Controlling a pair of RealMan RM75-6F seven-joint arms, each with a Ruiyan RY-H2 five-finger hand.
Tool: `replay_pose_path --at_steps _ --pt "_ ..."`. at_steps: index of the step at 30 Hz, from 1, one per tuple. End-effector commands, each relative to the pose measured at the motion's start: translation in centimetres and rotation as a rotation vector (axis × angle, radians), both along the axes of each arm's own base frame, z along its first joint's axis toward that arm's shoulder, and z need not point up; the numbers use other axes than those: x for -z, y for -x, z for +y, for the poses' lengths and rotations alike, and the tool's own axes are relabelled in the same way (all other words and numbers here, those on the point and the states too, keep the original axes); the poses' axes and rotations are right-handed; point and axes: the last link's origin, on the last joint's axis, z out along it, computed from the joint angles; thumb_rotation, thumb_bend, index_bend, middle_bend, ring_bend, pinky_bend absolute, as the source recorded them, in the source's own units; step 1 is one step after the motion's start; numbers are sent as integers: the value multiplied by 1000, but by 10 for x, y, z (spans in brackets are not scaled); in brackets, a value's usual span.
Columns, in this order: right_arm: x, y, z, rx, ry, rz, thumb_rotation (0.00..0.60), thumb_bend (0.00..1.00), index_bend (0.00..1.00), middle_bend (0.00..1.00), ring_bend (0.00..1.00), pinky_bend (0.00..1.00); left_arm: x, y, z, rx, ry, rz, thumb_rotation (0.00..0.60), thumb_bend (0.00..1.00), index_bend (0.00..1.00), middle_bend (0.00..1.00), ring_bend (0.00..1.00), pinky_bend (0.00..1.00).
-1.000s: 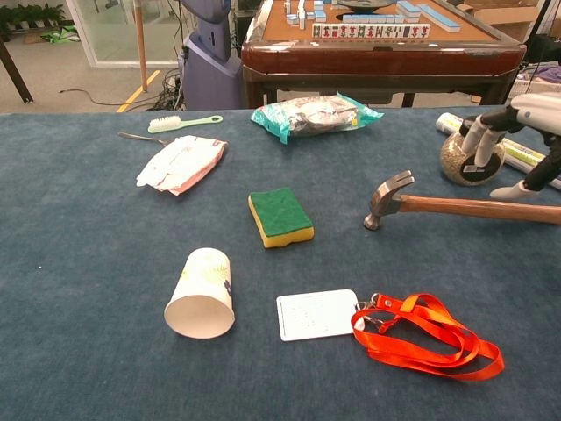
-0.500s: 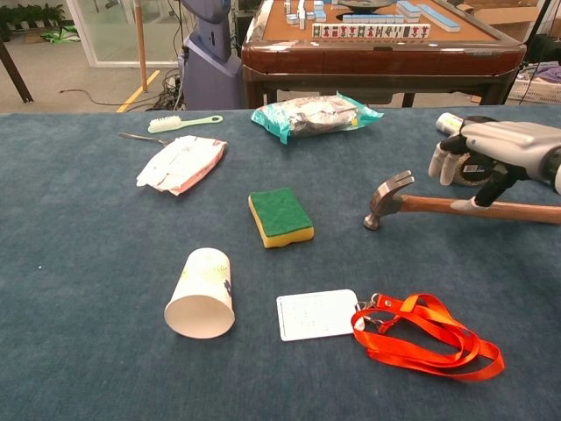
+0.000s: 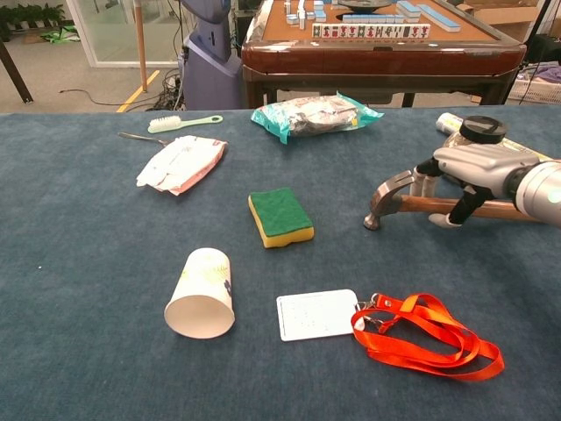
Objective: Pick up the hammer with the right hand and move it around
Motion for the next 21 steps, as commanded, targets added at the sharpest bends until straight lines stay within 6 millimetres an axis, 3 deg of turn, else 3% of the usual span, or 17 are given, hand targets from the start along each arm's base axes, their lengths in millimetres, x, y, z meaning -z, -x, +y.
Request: replay_pose_path --at_steps 1,11,21 --pt "2 -1 0 1 -5 -2 600 385 387 407 178 179 0 0 0 0 0 0 600 252 282 174 84 127" --pt "3 0 0 10 -17 -7 600 487 421 440 180 179 0 0 0 -1 2 2 600 252 282 174 84 127" --pt "5 0 2 13 -35 -9 600 508 435 455 189 179 1 0 1 -1 2 4 600 252 282 174 84 127"
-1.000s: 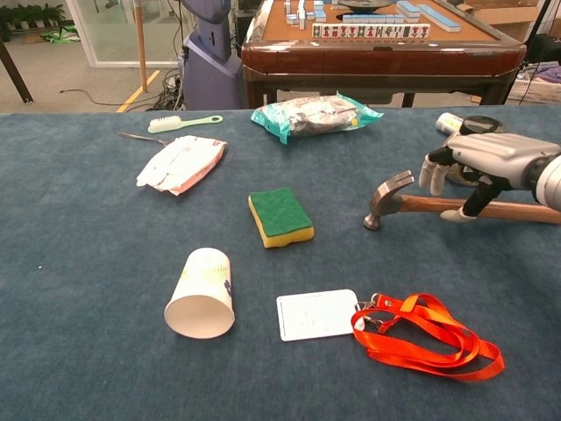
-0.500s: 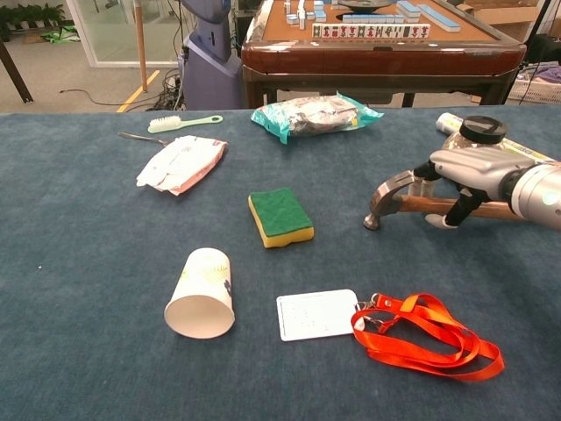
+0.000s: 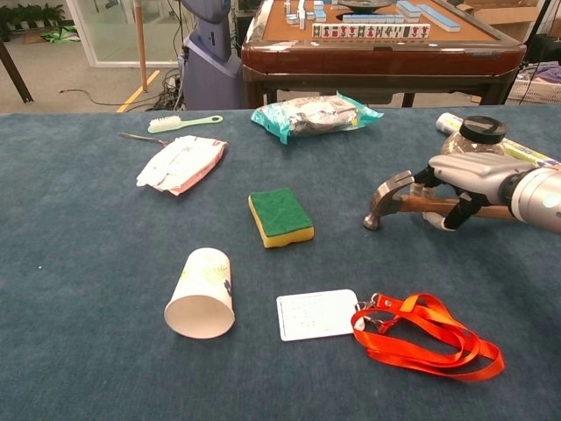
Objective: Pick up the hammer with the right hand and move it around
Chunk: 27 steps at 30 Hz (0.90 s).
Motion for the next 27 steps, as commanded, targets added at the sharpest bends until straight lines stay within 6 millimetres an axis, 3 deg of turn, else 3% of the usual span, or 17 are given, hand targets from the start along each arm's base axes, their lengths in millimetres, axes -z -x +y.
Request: replay_pose_path --at_steps 1,16,27 --pt "0 0 0 -1 -2 0 600 508 436 455 190 179 0 0 0 0 -1 -1 600 252 282 174 84 127" --pt "0 -2 1 -1 -9 -8 600 620 450 469 203 179 1 0 0 -3 3 6 600 252 282 174 84 127" --pt "0 -1 1 1 -8 -15 600 649 494 514 238 179 2 1 1 -6 7 11 600 251 282 174 84 127"
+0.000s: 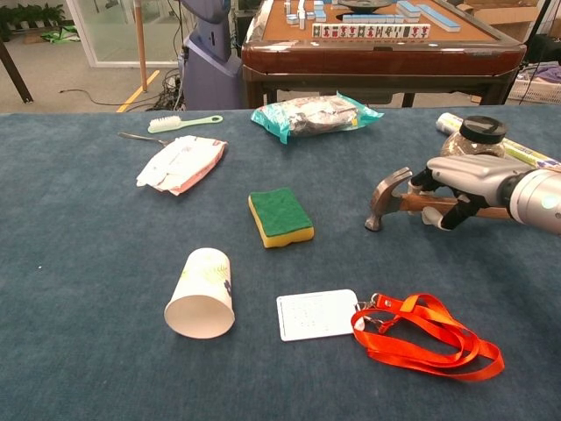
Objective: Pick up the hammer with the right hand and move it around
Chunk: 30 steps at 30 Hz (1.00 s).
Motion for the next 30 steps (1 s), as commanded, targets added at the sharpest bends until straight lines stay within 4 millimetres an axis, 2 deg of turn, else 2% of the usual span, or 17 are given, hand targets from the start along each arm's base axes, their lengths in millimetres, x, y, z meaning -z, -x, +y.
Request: replay_pose_path --at_steps 1,30 --pt "-1 0 0 -1 4 -3 600 651 503 523 245 179 0 0 0 0 1 0 600 252 282 174 84 127" --pt "-35 -7 12 -114 123 -107 600 653 801 804 566 182 0 -1 0 3 -1 -3 600 252 282 174 84 126"
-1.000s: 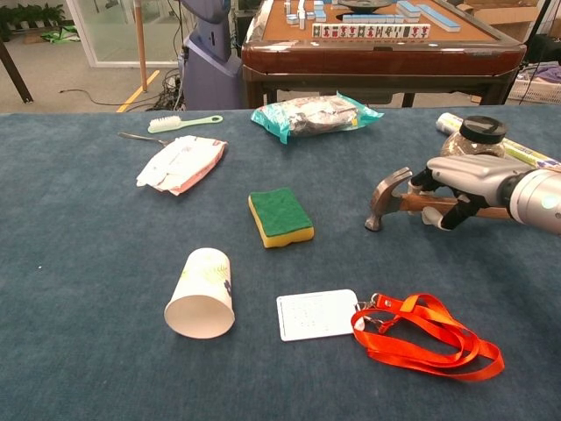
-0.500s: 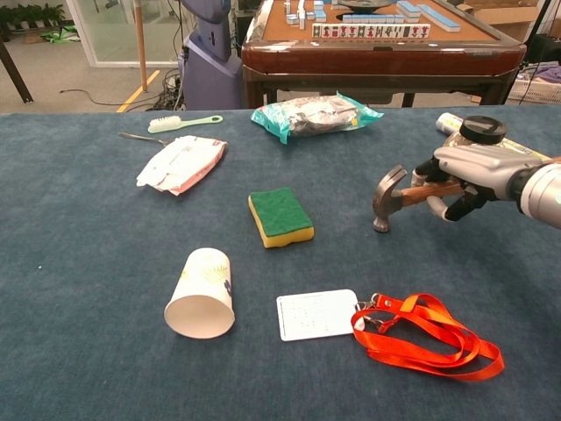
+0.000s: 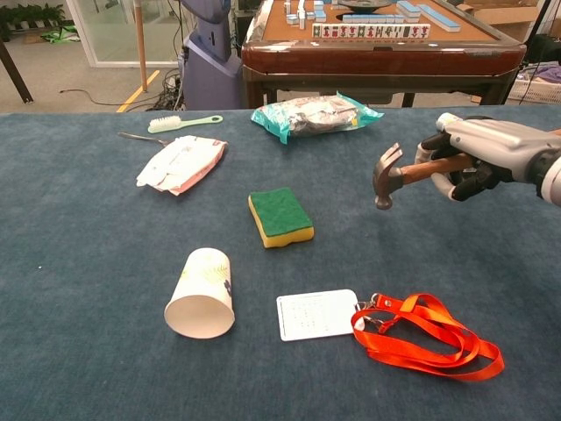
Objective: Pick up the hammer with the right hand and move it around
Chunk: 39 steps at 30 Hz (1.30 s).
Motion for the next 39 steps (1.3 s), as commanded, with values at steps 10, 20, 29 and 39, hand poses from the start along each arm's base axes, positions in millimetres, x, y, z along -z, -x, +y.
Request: replay_pose_path --at_steps 10,20,29,39 --pt "-7 -12 4 -39 2 -45 600 657 888 874 649 214 0 0 0 0 2 0 600 251 282 174 84 126" --pt "-2 -37 5 -55 -39 -131 600 676 915 906 692 234 -1 0 -1 3 -1 -6 600 252 282 174 84 126" --pt "12 -56 4 -47 -84 -212 600 693 930 936 730 442 -1 0 -1 4 -2 -5 600 252 282 174 84 126" --pt "18 -59 2 -53 -81 -227 600 695 930 939 739 691 -1 0 -1 2 -1 -5 600 252 282 174 84 126"
